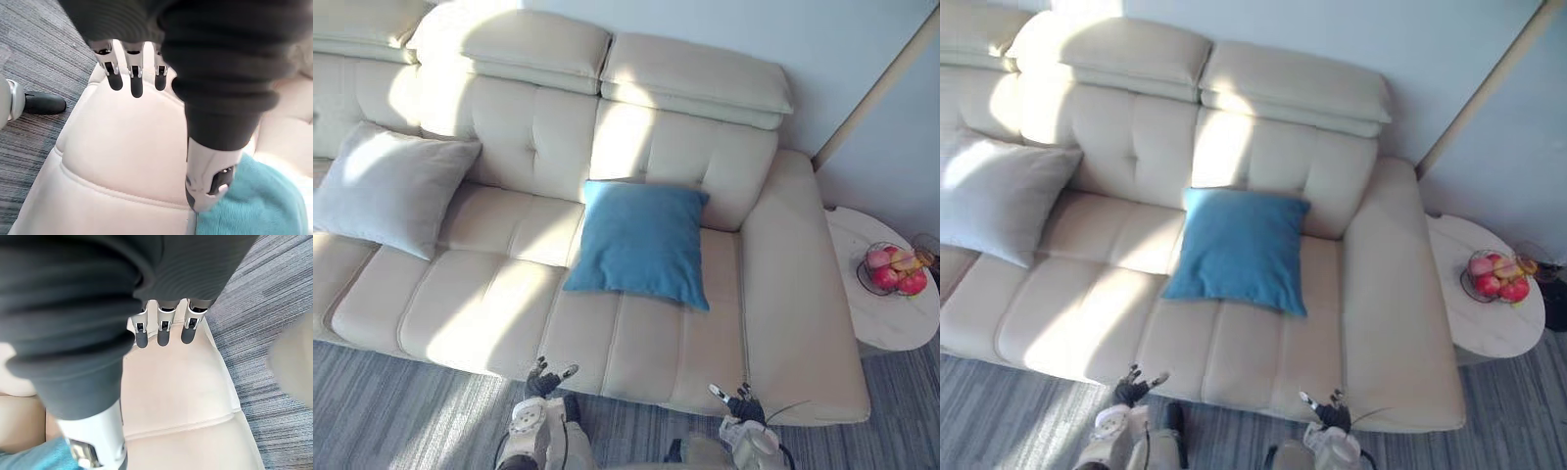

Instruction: Pick up cushions and gather them together orderly.

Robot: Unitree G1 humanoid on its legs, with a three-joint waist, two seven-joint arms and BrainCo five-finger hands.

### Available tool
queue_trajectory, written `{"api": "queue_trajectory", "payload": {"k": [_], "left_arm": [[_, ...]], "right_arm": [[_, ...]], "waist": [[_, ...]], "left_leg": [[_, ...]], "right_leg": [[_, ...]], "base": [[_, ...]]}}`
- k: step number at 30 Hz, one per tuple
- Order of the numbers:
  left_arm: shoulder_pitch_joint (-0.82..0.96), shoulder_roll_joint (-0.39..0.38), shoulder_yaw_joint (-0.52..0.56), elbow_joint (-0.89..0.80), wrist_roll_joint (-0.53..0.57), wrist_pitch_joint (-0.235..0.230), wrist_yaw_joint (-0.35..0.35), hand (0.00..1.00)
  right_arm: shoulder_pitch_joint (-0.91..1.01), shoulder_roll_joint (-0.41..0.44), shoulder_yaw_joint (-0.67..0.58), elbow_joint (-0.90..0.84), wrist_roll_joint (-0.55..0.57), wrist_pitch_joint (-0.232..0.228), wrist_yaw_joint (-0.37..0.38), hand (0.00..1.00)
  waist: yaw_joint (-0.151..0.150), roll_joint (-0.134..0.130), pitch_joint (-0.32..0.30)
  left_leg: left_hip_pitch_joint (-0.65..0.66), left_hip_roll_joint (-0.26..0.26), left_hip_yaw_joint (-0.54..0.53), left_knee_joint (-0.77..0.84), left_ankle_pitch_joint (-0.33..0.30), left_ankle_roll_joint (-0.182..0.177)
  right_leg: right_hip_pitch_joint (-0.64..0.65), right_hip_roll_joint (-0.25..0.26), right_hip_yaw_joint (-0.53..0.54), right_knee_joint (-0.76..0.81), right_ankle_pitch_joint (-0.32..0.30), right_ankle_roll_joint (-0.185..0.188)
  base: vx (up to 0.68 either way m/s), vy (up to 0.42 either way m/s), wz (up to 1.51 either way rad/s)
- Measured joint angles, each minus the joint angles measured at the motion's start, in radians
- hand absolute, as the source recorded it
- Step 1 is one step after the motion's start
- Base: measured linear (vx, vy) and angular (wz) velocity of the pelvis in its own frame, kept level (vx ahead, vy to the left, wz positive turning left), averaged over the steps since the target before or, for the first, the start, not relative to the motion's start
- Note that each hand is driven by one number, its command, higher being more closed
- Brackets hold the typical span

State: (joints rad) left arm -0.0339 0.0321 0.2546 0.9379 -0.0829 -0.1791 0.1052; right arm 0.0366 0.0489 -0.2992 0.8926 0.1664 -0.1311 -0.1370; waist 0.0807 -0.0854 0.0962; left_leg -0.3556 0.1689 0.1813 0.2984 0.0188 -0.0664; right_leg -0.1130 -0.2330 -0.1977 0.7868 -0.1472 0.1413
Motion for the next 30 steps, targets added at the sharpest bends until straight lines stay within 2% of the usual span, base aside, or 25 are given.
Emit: {"api": "queue_trajectory", "payload": {"k": [1,2,3,5,6,7,8,9,10,11,13,14,15,16,17,18,19,20,21,24,30], "left_arm": [[0.000,-0.002,0.004,0.000,0.000,0.000,0.000,0.00],[0.001,-0.020,0.018,0.001,0.001,0.005,0.003,0.00],[0.035,-0.049,0.018,-0.001,0.002,0.010,0.005,0.00],[0.044,-0.042,-0.020,-0.011,0.000,0.009,0.006,0.00],[0.044,-0.043,-0.029,-0.009,0.001,0.009,0.006,0.00],[0.048,-0.046,-0.048,-0.002,0.001,0.010,0.005,0.00],[0.051,-0.042,-0.059,-0.002,0.002,0.010,0.004,0.00],[0.050,-0.040,-0.067,-0.004,0.002,0.011,0.004,0.00],[0.047,-0.038,-0.079,-0.006,0.002,0.010,0.004,0.00],[0.044,-0.037,-0.079,-0.006,0.003,0.011,0.001,0.00],[0.042,-0.042,-0.079,-0.003,0.004,0.013,-0.001,0.00],[0.040,-0.043,-0.079,0.003,0.012,0.018,-0.002,0.00],[0.038,-0.040,-0.077,0.007,0.017,0.018,-0.002,0.00],[0.040,-0.034,-0.077,0.018,0.023,0.019,-0.003,0.00],[0.047,-0.038,-0.077,0.027,0.025,0.022,-0.005,0.00],[0.057,-0.043,-0.078,0.035,0.026,0.024,-0.008,0.00],[0.056,-0.025,-0.079,0.048,0.033,0.027,-0.011,0.00],[0.058,-0.016,-0.078,0.049,0.033,0.027,-0.012,0.00],[0.062,-0.002,-0.078,0.055,0.042,0.032,-0.012,0.00],[0.093,0.015,-0.078,0.075,0.044,0.034,-0.010,0.00],[0.121,0.054,-0.078,0.097,0.063,0.039,-0.010,0.00]], "right_arm": [[-0.003,-0.002,-0.001,0.001,0.000,0.000,0.000,0.00],[-0.023,-0.012,-0.013,0.003,-0.004,0.003,-0.008,0.00],[-0.013,-0.017,-0.012,0.004,-0.009,0.005,-0.032,0.00],[-0.021,-0.020,-0.006,0.003,-0.009,0.004,-0.038,0.00],[-0.034,-0.021,-0.002,0.001,-0.010,0.004,-0.039,0.00],[-0.047,-0.021,0.012,-0.004,-0.011,0.004,-0.040,0.00],[-0.046,-0.022,0.031,-0.005,-0.011,0.004,-0.040,0.00],[-0.041,-0.022,0.032,-0.005,-0.011,0.004,-0.040,0.00],[-0.026,-0.022,0.035,-0.002,-0.012,0.003,-0.040,0.00],[-0.028,-0.033,0.037,0.000,-0.012,0.004,-0.040,0.00],[-0.035,-0.054,0.041,0.013,-0.017,0.006,-0.038,0.00],[-0.012,-0.056,0.040,0.031,-0.041,0.014,-0.035,0.00],[0.003,-0.052,0.035,0.033,-0.049,0.021,-0.032,0.00],[0.028,-0.047,0.028,0.046,-0.050,0.028,-0.028,0.00],[0.037,-0.051,0.026,0.067,-0.053,0.031,-0.024,0.00],[0.040,-0.056,0.014,0.091,-0.059,0.034,-0.019,0.00],[0.034,-0.032,0.001,0.123,-0.064,0.041,-0.014,0.00],[0.033,-0.022,-0.008,0.132,-0.070,0.042,-0.011,0.00],[0.024,-0.012,-0.031,0.162,-0.080,0.042,-0.003,0.00],[0.008,-0.031,-0.052,0.197,-0.082,0.041,0.003,0.00],[-0.019,-0.040,-0.064,0.228,-0.086,0.041,0.003,0.00]], "waist": [[0.004,0.003,0.002],[0.022,0.035,0.015],[0.033,0.050,0.006],[0.042,0.050,0.000],[0.044,0.063,0.006],[0.044,0.082,0.014],[0.044,0.082,0.016],[0.038,0.080,0.017],[0.042,0.066,0.008],[0.049,0.064,0.006],[0.047,0.079,0.007],[0.037,0.077,0.009],[0.033,0.071,0.009],[0.028,0.067,0.001],[0.021,0.084,-0.012],[0.013,0.090,-0.024],[0.002,0.046,-0.038],[-0.003,0.032,-0.042],[-0.019,0.020,-0.050],[-0.024,0.047,-0.059],[-0.025,0.057,-0.063]], "left_leg": [[-0.004,0.004,0.000,0.005,0.002,-0.001],[-0.011,0.029,0.005,0.016,0.010,-0.006],[-0.002,0.044,0.019,-0.012,0.050,0.002],[-0.043,0.060,0.033,-0.014,0.091,-0.017],[-0.048,0.074,0.034,-0.016,0.107,-0.020],[-0.046,0.103,0.047,-0.026,0.152,-0.016],[-0.029,0.108,0.061,-0.064,0.224,-0.009],[-0.019,0.104,0.059,-0.084,0.253,-0.014],[-0.027,0.105,0.057,-0.020,0.186,0.004],[-0.047,0.098,0.055,0.125,0.057,0.030],[-0.065,0.097,0.045,0.273,-0.064,0.057],[-0.046,0.084,0.039,0.364,-0.147,0.056],[-0.032,0.082,0.040,0.397,-0.182,0.055],[-0.006,0.088,0.030,0.463,-0.242,0.042],[0.030,0.093,0.024,0.433,-0.289,0.001],[0.061,0.061,0.015,0.327,-0.340,-0.024],[0.068,0.011,0.022,0.251,-0.297,-0.013],[0.078,-0.011,0.024,0.208,-0.278,-0.004],[0.103,-0.060,0.014,0.109,-0.219,0.016],[0.124,-0.110,0.002,0.055,-0.192,0.045],[0.187,-0.134,0.001,-0.022,-0.151,0.048]], "right_leg": [[0.000,0.004,0.000,-0.006,-0.010,0.008],[0.010,0.038,-0.015,-0.034,-0.032,0.011],[0.063,0.055,-0.042,-0.114,-0.104,0.017],[0.076,0.069,-0.092,-0.180,-0.207,0.005],[0.078,0.086,-0.102,-0.194,-0.215,0.000],[0.083,0.113,-0.122,-0.206,-0.215,-0.001],[0.095,0.116,-0.139,-0.215,-0.214,-0.006],[0.102,0.112,-0.160,-0.226,-0.208,-0.039],[0.107,0.106,-0.187,-0.259,-0.214,-0.095],[0.112,0.098,-0.201,-0.312,-0.235,-0.127],[0.104,0.097,-0.201,-0.349,-0.231,-0.115],[0.092,0.087,-0.195,-0.348,-0.212,-0.110],[0.086,0.076,-0.201,-0.341,-0.210,-0.106],[0.086,0.068,-0.201,-0.336,-0.204,-0.094],[0.087,0.074,-0.197,-0.341,-0.198,-0.075],[0.075,0.079,-0.191,-0.355,-0.194,-0.052],[0.069,0.059,-0.171,-0.388,-0.181,-0.042],[0.069,0.055,-0.164,-0.414,-0.173,-0.040],[0.089,0.059,-0.142,-0.504,-0.137,-0.051],[0.137,0.058,-0.114,-0.604,-0.061,-0.046],[0.186,0.058,-0.105,-0.660,-0.032,-0.039]], "base": [[-0.18,-0.121,-0.13],[-0.24,-0.109,-0.10],[-0.27,-0.172,0.03],[-0.25,-0.230,0.06],[-0.24,-0.148,-0.20],[-0.34,-0.147,-0.11],[-0.34,-0.131,0.03],[-0.31,-0.130,0.04],[-0.27,-0.126,-0.30],[-0.24,-0.100,-0.57],[-0.17,0.039,-0.63],[-0.16,0.151,-0.34],[-0.19,0.225,-0.09],[-0.11,0.222,0.02],[-0.10,0.277,0.08],[-0.03,0.221,0.28],[-0.02,0.134,0.36],[-0.02,0.082,0.55],[-0.03,0.101,0.48],[-0.02,0.143,0.36],[0.00,0.006,0.03]]}}
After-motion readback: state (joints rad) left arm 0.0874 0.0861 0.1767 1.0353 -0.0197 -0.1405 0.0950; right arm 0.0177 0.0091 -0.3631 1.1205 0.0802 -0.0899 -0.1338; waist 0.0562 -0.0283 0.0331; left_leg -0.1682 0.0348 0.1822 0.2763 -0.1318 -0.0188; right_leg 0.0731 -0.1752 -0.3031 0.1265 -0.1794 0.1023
